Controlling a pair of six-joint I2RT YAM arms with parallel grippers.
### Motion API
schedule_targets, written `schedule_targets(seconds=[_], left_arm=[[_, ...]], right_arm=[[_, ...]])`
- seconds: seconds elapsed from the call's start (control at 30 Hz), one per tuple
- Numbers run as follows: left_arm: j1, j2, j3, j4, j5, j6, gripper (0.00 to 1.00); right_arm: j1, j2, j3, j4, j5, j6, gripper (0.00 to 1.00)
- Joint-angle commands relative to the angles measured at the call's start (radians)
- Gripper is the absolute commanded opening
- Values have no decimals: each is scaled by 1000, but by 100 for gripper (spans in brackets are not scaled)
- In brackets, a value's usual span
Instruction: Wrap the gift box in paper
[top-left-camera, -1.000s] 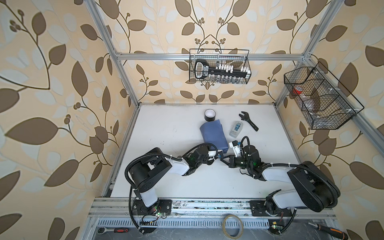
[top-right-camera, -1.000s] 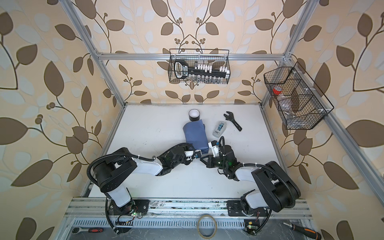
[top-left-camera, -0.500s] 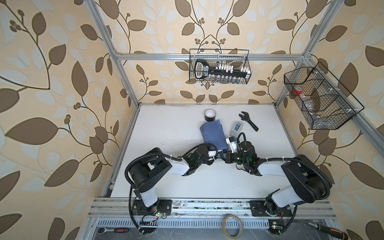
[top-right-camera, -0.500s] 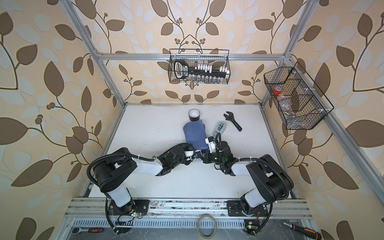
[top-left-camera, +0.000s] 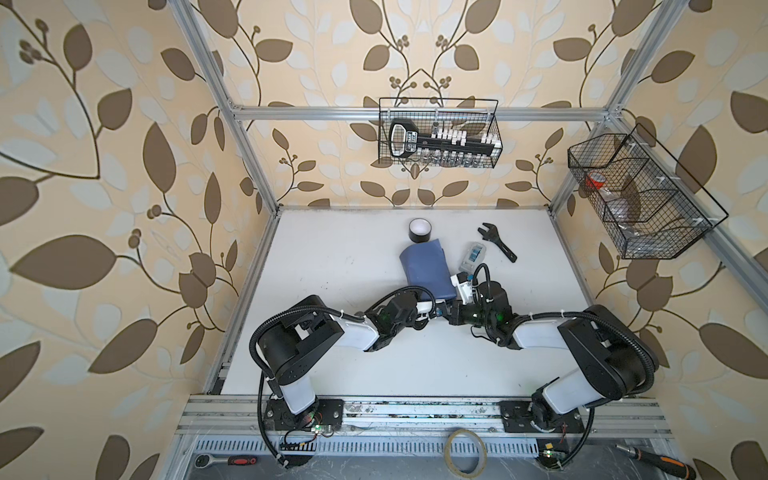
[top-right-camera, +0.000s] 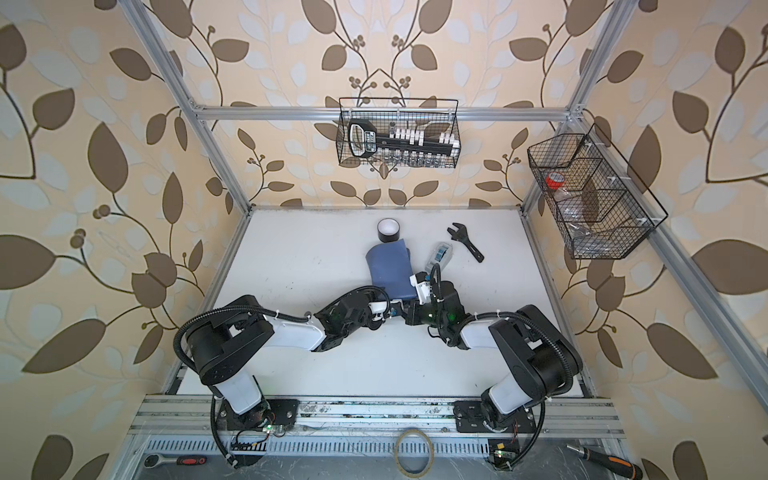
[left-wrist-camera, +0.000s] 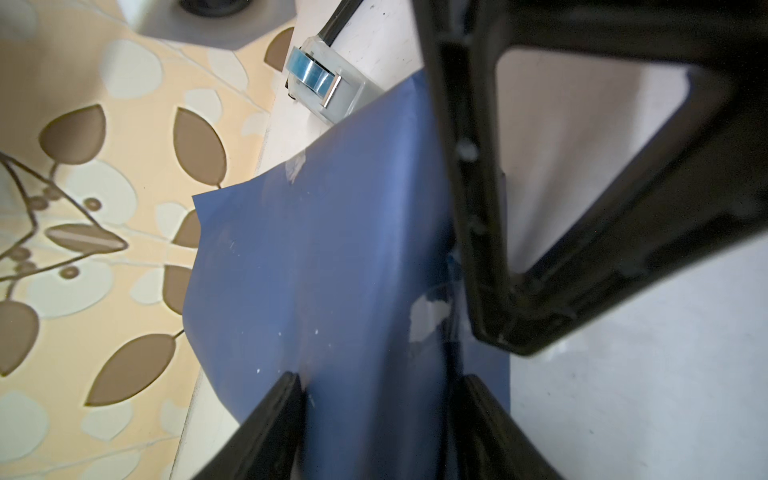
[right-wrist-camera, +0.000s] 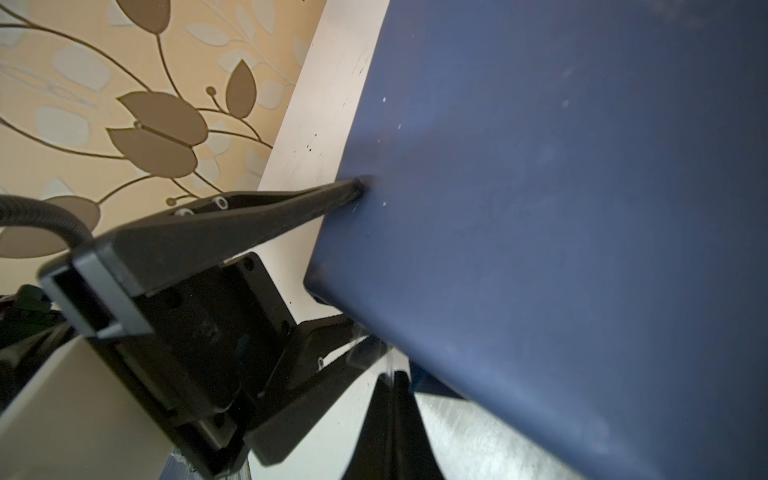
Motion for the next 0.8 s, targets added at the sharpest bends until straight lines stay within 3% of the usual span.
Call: schedule_targets(seconds=[0.0, 0.77], left_arm=[[9, 48, -13, -174, -20, 25, 60], [9, 52, -11, -177, -18, 23, 60]], right_arm=[[-5, 21, 22, 23, 8, -14, 0], [-21, 45, 31, 43, 19, 7, 0]])
